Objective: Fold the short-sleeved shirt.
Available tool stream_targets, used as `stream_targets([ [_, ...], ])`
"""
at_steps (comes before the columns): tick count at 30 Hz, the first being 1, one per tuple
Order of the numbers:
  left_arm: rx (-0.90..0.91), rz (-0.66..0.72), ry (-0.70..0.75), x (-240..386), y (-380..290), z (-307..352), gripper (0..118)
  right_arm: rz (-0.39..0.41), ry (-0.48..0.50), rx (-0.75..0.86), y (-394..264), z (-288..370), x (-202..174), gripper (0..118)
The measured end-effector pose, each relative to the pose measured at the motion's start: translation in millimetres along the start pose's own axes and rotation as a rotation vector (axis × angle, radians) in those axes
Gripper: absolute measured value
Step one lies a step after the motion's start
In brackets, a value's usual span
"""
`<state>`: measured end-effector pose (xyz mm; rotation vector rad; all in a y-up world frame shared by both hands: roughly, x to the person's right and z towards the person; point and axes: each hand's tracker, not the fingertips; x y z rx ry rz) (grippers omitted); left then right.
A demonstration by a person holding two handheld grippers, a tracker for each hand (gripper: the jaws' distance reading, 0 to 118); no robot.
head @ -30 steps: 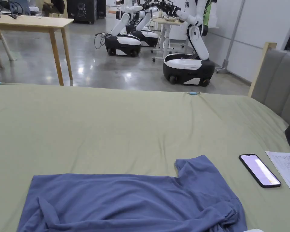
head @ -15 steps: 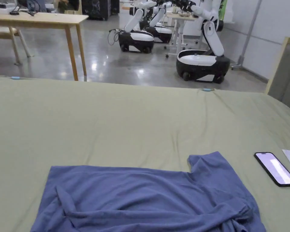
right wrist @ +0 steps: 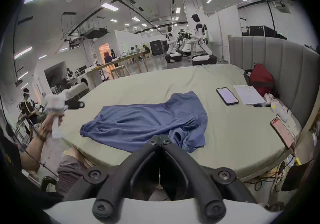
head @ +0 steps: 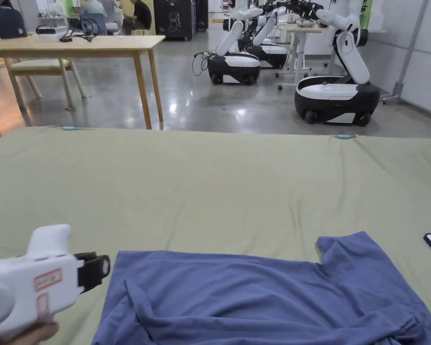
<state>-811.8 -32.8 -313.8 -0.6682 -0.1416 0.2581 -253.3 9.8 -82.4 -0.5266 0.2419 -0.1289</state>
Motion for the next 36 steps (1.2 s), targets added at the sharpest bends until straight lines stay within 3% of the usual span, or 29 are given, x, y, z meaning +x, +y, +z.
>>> stream_targets([
  [2,-0.057,-0.02,0.063,-6.8,18.4,-43.4,0,-0.002,-0.004,-0.01,1.4,-1.2,0.8,0],
  [4,-0.094,-0.128,0.163,-10.6,29.5,-84.1,1,0.003,-0.001,-0.017,0.3,-1.4,2.7,0],
  [5,-0.132,-0.168,0.194,-12.1,32.4,-96.3,17,0.007,-0.003,-0.024,1.3,-1.3,3.3,0],
  [6,-0.146,-0.159,0.191,-17.6,35.2,-112.0,71,0.011,-0.009,-0.031,2.0,-1.2,4.0,0],
  [7,-0.19,-0.143,0.191,-24.8,38.0,-129.8,112,0.016,-0.018,-0.034,1.6,-1.9,4.1,0],
  [8,-0.235,-0.109,0.187,-31.4,37.5,-143.6,117,0.016,-0.025,-0.036,2.2,-2.0,5.4,0],
  [9,-0.266,-0.098,0.165,-35.1,35.4,-144.6,113,0.01,-0.037,-0.036,3.0,-1.9,7.3,0],
  [14,-0.283,-0.086,0.183,-31.8,30.6,-161.7,111,-0.013,-0.068,-0.037,5.4,-3.8,13.2,0],
  [15,-0.29,-0.094,0.173,-30.9,27.6,-162.9,105,-0.009,-0.071,-0.04,5.2,-4.9,12.9,0],
  [20,-0.253,-0.211,0.192,-21.0,12.4,-160.8,55,0.009,-0.083,-0.073,2.8,-14.5,12.4,0],
  [22,-0.254,-0.205,0.174,-18.8,9.0,-156.5,49,0.003,-0.076,-0.085,2.2,-20.6,13.2,0],
  [24,-0.209,-0.222,0.104,-15.1,4.2,-150.1,3,0.007,-0.072,-0.099,2.4,-30.6,13.1,0],
  [30,-0.204,-0.211,0.126,-17.8,0.7,-148.6,3,0.097,-0.044,-0.137,30.7,-91.1,29.5,0],
  [35,-0.246,-0.182,0.102,-16.2,-2.0,-149.4,3,0.097,-0.075,-0.193,81.2,-221.8,85.6,0],
  [36,-0.225,-0.208,0.116,-15.9,-1.3,-149.4,3,0.085,-0.102,-0.216,87.2,-246.9,97.2,12],
])
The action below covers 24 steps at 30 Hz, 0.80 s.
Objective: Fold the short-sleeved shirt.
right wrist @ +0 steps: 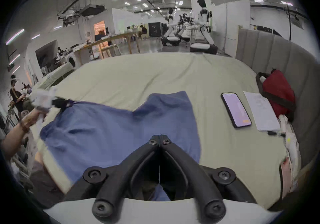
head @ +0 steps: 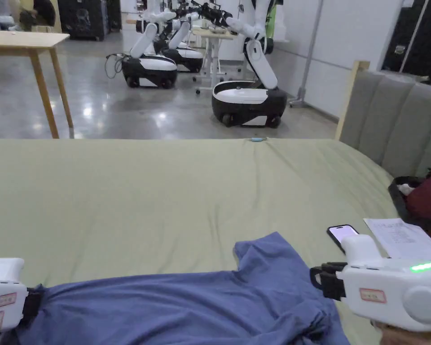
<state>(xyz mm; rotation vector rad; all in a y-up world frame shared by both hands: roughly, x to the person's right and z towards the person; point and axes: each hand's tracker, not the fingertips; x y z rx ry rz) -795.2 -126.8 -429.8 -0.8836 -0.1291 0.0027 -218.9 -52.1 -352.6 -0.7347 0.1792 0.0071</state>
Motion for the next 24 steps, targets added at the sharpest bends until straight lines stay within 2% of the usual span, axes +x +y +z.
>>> stream_targets([
  [1,0.001,0.001,0.001,2.8,-2.3,1.2,3,-0.002,-0.006,-0.034,10.1,-25.5,10.5,41],
  [2,0.001,-0.001,0.002,3.8,-2.9,1.7,3,-0.028,-0.024,-0.034,17.8,-49.0,19.8,84],
  [3,0.001,-0.001,0.002,4.0,-3.1,1.9,3,-0.043,-0.045,-0.07,22.4,-67.0,26.8,113],
  [4,-0.001,0.007,-0.004,4.4,-3.4,1.8,3,-0.058,-0.077,-0.116,25.0,-85.4,32.3,112],
  [6,-0.003,0.012,-0.008,2.3,-3.4,0.2,3,-0.061,-0.091,-0.171,28.8,-107.5,39.0,101],
  [8,-0.001,0.015,-0.011,1.7,-3.2,-0.3,3,-0.051,-0.122,-0.227,29.3,-123.2,40.2,98],
  [11,-0.009,0.017,-0.014,1.6,-1.8,-1.3,3,-0.038,-0.131,-0.283,28.8,-135.0,37.4,81],
  [12,-0.007,0.012,-0.012,1.7,-1.5,-1.3,3,-0.032,-0.129,-0.282,28.5,-134.8,34.4,66],
  [13,-0.008,0.012,-0.012,1.8,-1.8,-1.0,3,-0.008,-0.137,-0.278,28.4,-132.5,29.6,39],
  [15,-0.004,0.012,-0.009,2.6,-2.2,-0.4,3,0.037,-0.097,-0.239,29.0,-124.7,20.5,11],
  [16,-0.001,0.008,-0.008,3.3,-2.4,-0.2,3,0.031,-0.069,-0.24,29.2,-124.5,16.6,11],
  [17,-0.001,0.007,-0.007,3.8,-2.5,0.7,3,0.039,-0.102,-0.242,29.6,-124.1,12.3,1],
  [20,0.007,-0.003,-0.009,4.2,-1.7,8.4,3,0.076,-0.135,-0.241,34.3,-116.5,6.7,1],
  [24,0.113,-0.029,-0.076,7.3,-12.6,61.0,3,0.075,-0.083,-0.113,42.0,-59.6,3.2,1],
])
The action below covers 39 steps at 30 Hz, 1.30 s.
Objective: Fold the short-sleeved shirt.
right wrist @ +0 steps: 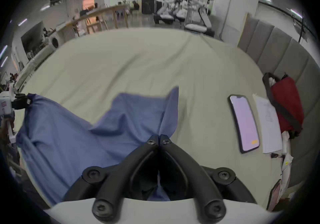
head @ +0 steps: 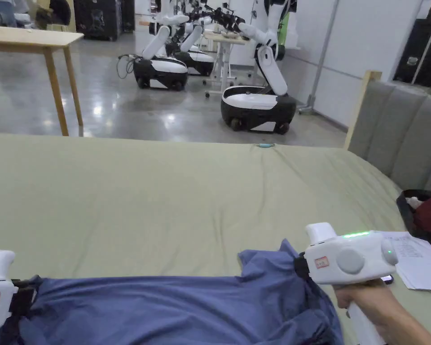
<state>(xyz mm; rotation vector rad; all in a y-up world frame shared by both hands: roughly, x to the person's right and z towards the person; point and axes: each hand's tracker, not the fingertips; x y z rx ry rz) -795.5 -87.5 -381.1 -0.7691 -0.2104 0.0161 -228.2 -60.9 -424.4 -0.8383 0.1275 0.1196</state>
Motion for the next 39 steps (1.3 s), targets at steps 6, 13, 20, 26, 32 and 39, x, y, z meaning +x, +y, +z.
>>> stream_targets([
  [6,0.112,0.009,-0.072,-2.4,-36.1,98.1,3,0.026,0.067,0.181,-40.7,121.8,-5.4,1],
  [13,0.098,0.08,-0.157,-4.7,-112.4,154.4,3,0.046,0.164,0.121,-131.4,189.9,-19.2,1],
  [20,-0.018,0.065,-0.131,6.5,-155.1,121.0,3,0.097,0.128,-0.159,-182.0,125.4,-27.3,1],
  [26,-0.037,0.083,-0.084,2.8,-148.3,115.5,3,0.115,0.091,-0.218,-190.3,101.1,-32.4,1],
  [32,-0.044,0.073,-0.05,2.9,-143.8,113.6,25,0.1,0.114,-0.147,-196.8,111.2,-24.1,14],
  [39,0.226,0.321,-0.126,-26.2,-142.9,199.3,118,-0.116,0.086,0.217,-199.2,245.6,-13.1,118],
])
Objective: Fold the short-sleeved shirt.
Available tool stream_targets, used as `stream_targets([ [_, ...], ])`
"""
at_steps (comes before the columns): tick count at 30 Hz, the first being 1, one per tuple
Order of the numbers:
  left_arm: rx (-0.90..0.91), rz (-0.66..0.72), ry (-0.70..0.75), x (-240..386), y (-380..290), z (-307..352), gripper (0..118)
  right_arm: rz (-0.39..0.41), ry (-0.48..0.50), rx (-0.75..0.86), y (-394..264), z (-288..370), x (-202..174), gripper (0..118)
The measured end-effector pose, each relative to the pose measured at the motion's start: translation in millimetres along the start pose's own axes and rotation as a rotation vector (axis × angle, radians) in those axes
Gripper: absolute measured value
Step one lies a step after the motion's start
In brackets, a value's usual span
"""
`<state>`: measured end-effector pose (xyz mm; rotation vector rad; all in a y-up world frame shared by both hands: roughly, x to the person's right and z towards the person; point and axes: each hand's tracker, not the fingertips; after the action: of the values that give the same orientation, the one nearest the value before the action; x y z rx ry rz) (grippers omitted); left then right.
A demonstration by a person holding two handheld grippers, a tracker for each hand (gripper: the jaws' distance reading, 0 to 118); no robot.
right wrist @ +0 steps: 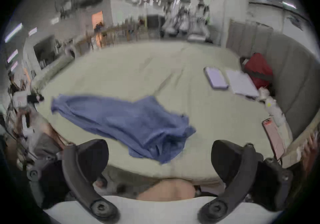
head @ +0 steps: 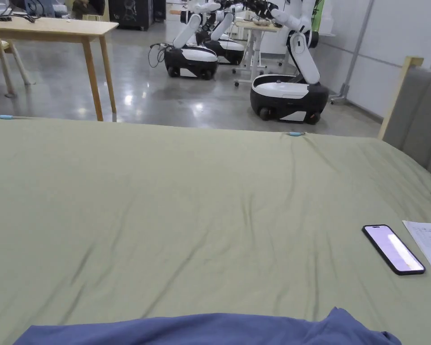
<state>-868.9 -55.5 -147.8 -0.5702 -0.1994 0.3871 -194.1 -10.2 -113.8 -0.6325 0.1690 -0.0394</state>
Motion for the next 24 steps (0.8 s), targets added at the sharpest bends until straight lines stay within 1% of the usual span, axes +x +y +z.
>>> stream_targets([
  [1,0.049,0.013,0.0,4.9,3.3,16.9,118,-0.04,0.031,0.064,3.8,21.6,-6.3,118],
  [2,0.078,0.021,-0.02,9.1,0.0,32.5,118,-0.063,0.066,0.123,5.8,37.7,-11.7,117],
  [3,0.11,0.032,-0.045,12.9,0.2,45.8,114,-0.08,0.1,0.179,6.8,51.5,-18.1,114],
  [4,0.142,0.04,-0.075,16.3,-1.0,56.0,104,-0.089,0.122,0.211,8.7,59.8,-22.8,103],
  [5,0.162,0.035,-0.093,19.1,-2.2,63.3,82,-0.089,0.132,0.235,9.3,65.4,-28.9,74],
  [6,0.181,0.031,-0.1,24.2,-2.7,67.5,19,-0.079,0.12,0.26,10.1,69.2,-36.8,14],
  [7,0.174,0.02,-0.058,27.9,-3.7,68.1,0,-0.059,0.082,0.275,11.6,69.3,-44.9,0],
  [8,0.175,0.005,-0.017,31.0,-4.2,66.1,0,-0.044,0.056,0.272,12.7,66.6,-48.8,0],
  [9,0.157,-0.031,0.02,32.0,-6.4,63.5,0,-0.039,0.051,0.272,13.9,65.8,-53.8,0],
  [10,0.126,-0.032,-0.029,29.5,-4.4,57.3,0,-0.035,0.076,0.263,15.1,65.2,-55.2,0],
  [11,0.102,-0.029,-0.047,28.1,-3.7,52.8,0,-0.033,0.105,0.255,16.6,64.4,-57.3,0],
  [13,0.091,-0.007,-0.042,25.6,-4.0,42.1,0,-0.035,0.121,0.248,19.8,59.4,-61.0,0],
  [15,0.075,0.005,-0.049,19.7,-4.9,29.7,0,0.003,0.125,0.241,20.8,58.0,-66.6,0],
  [17,0.032,0.083,-0.064,5.7,-5.1,7.4,0,0.011,0.126,0.241,20.8,55.5,-67.1,0],
  [19,0.013,0.153,-0.09,-7.8,-7.9,-12.4,0,0.005,0.154,0.242,20.7,55.3,-67.3,0],
  [21,-0.054,0.231,-0.115,-23.2,-11.9,-33.4,0,0.004,0.159,0.242,19.8,54.7,-66.9,0],
  [22,-0.076,0.258,-0.132,-30.3,-13.9,-42.1,6,0.009,0.16,0.243,19.8,54.8,-66.9,0],
  [23,-0.097,0.283,-0.143,-36.4,-15.6,-48.5,22,0.011,0.158,0.242,19.6,54.8,-66.7,0],
  [24,-0.093,0.314,-0.148,-44.3,-19.2,-55.4,65,0.01,0.151,0.239,17.8,54.3,-65.8,0],
])
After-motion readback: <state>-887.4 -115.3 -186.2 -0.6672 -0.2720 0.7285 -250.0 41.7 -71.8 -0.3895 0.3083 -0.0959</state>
